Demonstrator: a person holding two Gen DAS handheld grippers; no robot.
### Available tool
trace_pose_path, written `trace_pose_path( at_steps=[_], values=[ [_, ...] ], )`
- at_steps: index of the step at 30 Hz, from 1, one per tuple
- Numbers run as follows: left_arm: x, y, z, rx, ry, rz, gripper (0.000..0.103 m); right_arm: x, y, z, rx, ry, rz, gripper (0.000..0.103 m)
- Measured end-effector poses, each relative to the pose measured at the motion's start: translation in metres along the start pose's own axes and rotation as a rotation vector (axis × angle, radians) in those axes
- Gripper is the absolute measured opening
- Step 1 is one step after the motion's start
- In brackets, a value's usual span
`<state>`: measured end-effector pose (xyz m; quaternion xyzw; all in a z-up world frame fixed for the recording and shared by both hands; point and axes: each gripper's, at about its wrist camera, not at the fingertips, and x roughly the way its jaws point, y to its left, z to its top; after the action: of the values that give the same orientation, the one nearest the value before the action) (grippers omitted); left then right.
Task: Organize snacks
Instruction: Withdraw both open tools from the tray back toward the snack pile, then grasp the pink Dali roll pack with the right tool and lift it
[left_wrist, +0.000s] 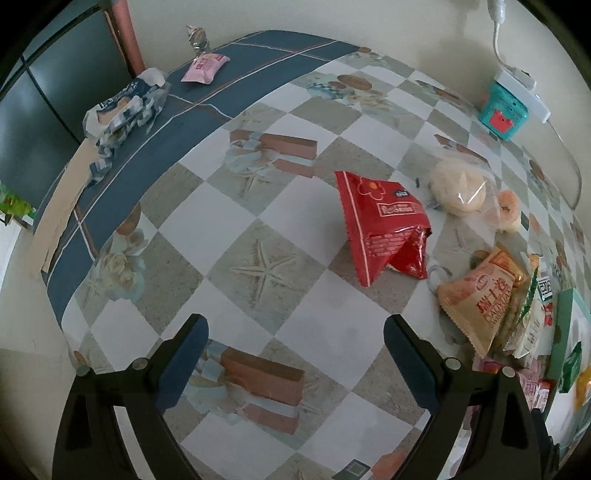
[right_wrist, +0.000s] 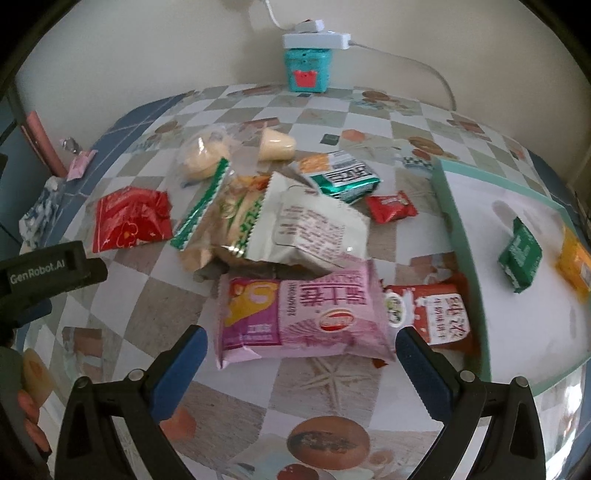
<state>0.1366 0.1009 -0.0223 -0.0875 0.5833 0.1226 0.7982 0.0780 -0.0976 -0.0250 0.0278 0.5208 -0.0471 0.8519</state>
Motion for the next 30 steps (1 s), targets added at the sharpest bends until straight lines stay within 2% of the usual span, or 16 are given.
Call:
trace_pose_path(
  at_steps=[11, 21, 27, 30],
  values=[
    [0.005, 0.004, 0.001, -0.011, 0.006, -0.016, 0.096, 0.017, 0.019, 0.0, -0.096, 0.002, -0.073, 0.103],
    [0.006, 0.005, 0.003, -0.01, 0.005, -0.018, 0.096, 0.02, 0.021, 0.001, -0.105, -0.02, -0.111, 0.103],
    [0.005, 0.004, 0.003, -0.012, 0.003, -0.017, 0.096, 0.015, 0.017, 0.001, -0.094, -0.045, -0.117, 0.091],
    [0.004, 0.004, 0.003, -0.011, 0.003, -0.017, 0.096, 0.014, 0.014, 0.002, -0.087, -0.045, -0.104, 0.089]
  ],
)
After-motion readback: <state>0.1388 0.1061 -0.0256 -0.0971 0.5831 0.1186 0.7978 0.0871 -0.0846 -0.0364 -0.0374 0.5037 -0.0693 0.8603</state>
